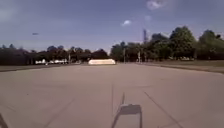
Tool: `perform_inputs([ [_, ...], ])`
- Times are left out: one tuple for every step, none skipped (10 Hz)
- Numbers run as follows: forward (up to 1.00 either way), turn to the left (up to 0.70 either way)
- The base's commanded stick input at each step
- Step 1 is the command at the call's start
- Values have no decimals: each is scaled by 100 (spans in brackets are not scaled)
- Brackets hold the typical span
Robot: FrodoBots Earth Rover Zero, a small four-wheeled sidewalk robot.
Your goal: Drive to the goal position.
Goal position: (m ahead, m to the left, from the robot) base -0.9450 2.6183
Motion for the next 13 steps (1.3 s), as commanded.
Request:
perform_inputs([
  [100, 1],
  [100, 1],
  [100, 1],
  [100, 1],
  [100, 1],
  [100, 1],
  [100, 1],
  [100, 1],
  [100, 1],
  [100, 1],
  [100, 1],
  [100, 1],
  [100, 1],
])
